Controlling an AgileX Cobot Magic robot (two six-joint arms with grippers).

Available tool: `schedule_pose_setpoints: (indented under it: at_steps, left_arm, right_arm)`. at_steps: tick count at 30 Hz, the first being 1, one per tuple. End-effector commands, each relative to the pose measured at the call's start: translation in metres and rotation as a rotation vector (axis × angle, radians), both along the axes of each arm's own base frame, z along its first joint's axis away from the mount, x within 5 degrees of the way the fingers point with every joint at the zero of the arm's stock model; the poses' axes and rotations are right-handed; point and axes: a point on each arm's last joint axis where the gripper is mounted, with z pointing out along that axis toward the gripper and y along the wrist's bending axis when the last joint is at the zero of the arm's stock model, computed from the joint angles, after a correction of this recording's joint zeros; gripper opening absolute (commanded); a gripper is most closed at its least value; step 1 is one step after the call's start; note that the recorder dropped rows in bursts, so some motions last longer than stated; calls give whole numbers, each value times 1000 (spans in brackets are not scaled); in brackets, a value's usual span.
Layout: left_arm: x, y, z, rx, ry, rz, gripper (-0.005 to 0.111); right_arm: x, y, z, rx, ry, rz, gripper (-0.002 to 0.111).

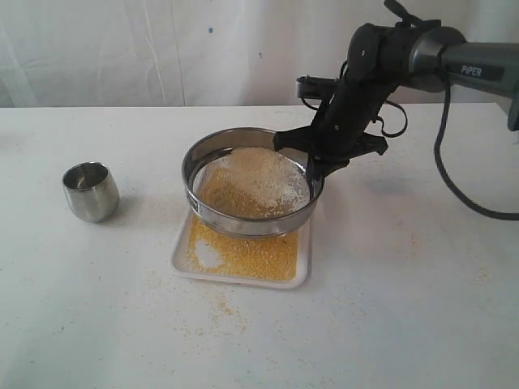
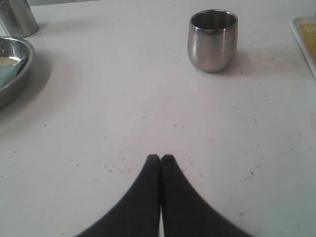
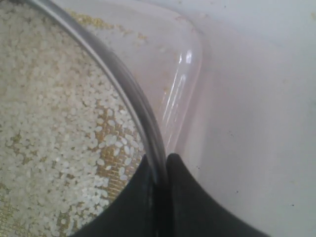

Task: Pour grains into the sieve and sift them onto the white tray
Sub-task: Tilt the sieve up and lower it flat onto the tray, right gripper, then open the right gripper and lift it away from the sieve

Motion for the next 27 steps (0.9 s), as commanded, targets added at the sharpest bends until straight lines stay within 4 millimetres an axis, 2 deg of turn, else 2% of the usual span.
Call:
schedule_pose_setpoints:
  at_steps: [1,3,6,9,12,15,19,22,24,26,27]
  left_arm:
    - [0,0,-1,-7,-2,-3,0]
    - [0,0,-1,-7,-2,-3,0]
    - [0,0,-1,-7,-2,-3,0]
    - [0,0,-1,-7,-2,-3,0]
    - [0,0,-1,-7,-2,-3,0]
    - [0,0,-1,-7,-2,-3,0]
    - [0,0,-1,-7,-2,-3,0]
    - [0,0,-1,-7,-2,-3,0]
    - [0,0,-1,-7,-2,-3,0]
    - [0,0,-1,-7,-2,-3,0]
    - [0,0,-1,-7,-2,-3,0]
  right_arm:
    - [3,2,-13,10,7,-12,4]
    - [4,2,-21,2,20,-1,11]
    - [4,2,-31,-8,52,9,28]
    - [3,2,-32,-8,54,9,47]
    - [3,2,-22,2,32,-4,52]
    - [0,1,5,18,-8,-3,52]
    - [-17,-4,60,29,-39,22,52]
    - [-37,-14,100,-29,-64,71,48]
    - [-47,-24,111,-104,-60,90,32]
    - [-53,-38,113,-198,-66,81,3]
    - [-55,-45,112,-202,-53,50,1]
